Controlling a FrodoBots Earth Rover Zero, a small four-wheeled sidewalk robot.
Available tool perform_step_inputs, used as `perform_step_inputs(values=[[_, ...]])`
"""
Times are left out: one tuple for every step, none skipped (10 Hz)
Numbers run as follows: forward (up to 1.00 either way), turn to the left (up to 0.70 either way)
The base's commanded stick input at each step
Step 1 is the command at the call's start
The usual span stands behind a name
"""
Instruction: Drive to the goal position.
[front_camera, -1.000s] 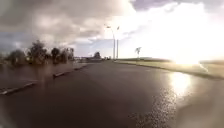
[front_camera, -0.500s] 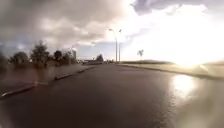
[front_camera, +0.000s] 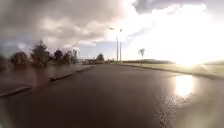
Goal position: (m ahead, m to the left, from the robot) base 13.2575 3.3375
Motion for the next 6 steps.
perform_step_inputs(values=[[0.7, 0.0], [0.7, 0.0], [0.7, 0.0], [0.7, 0.0], [0.7, 0.0], [0.7, 0.0]])
